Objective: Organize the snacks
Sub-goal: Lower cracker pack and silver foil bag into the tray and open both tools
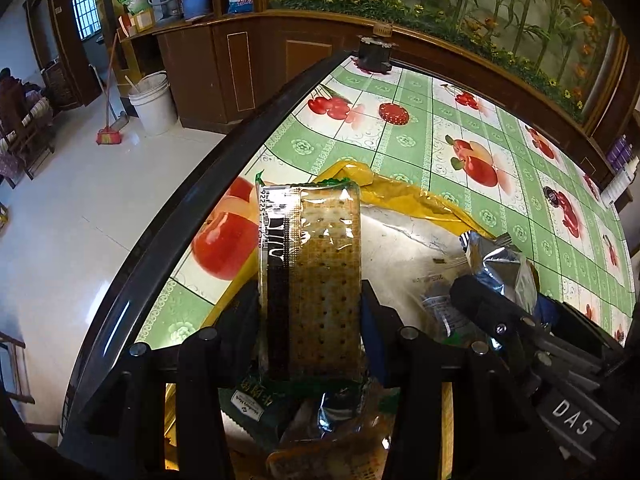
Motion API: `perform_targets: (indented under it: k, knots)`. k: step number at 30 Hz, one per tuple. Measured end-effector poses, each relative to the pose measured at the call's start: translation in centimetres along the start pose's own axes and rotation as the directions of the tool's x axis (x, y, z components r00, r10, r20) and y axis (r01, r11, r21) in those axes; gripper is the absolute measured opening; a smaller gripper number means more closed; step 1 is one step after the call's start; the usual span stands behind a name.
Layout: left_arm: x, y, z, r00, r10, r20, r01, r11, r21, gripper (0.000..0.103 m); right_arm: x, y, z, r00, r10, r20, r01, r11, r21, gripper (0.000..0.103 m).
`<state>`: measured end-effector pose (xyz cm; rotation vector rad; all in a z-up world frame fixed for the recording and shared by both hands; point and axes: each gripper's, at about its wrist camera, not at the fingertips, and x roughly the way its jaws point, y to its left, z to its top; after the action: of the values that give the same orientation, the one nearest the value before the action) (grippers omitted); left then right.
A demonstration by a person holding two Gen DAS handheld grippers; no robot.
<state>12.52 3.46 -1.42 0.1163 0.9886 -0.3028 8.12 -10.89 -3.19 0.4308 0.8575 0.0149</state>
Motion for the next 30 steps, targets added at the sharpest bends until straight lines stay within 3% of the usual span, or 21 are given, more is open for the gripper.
perform_targets:
  k: [4, 6, 16, 19, 23, 28, 30]
  knots:
    - [-0.1, 0.2, 0.3, 1.000, -0.024, -0.008, 0.024, 1.000, 0.003, 0.045, 0.1, -0.3, 0.2, 0.999, 0.024, -0.029, -0.023, 0.999, 0.028, 0.063]
    - [-0.1, 0.2, 0.2, 1.000, -0.026, -0.007, 0.026, 1.000, 0.001, 0.045, -0.6, -0.6, -0.1, 0.999, 0.029, -0.015, -0.028, 0.998, 0.048, 0.068]
    - [-0.8, 1.0, -0.6, 0.999, -0.031, -0.010, 0.031, 0.999, -0.011, 0.045, -4.0, -2.1, -1.3, 0.997, 0.041, 0.066, -0.048, 0.993, 0.107, 0.069]
    - [-1.1, 1.2, -0.7, 0.999, -0.033, -0.007, 0.033, 0.999, -0.024, 0.045, -4.1, -1.9, -1.3, 0.998, 0.029, 0.062, -0.034, 0.996, 0.088, 0.071]
    - [-1.5, 1.4, -0.5, 0.999, -0.041, -0.003, 0.041, 0.999, -0.032, 0.045, -3.7, -0.4, -1.7, 0.999, 0.039, 0.025, -0.039, 0.999, 0.026, 0.063]
    - [-1.9, 1.2, -0.2, 0.997, -0.072, -0.023, 0.072, 0.997, -0.020, 0.046, -3.9, 1.2, -2.6, 0.999, 0.044, 0.005, -0.044, 0.999, -0.018, 0.066]
    - [-2.8, 1.2, -0.3, 0.997, -0.078, 0.004, 0.078, 0.997, -0.013, 0.046, -4.5, 1.1, -3.0, 0.999, 0.049, 0.011, -0.049, 0.999, -0.012, 0.066]
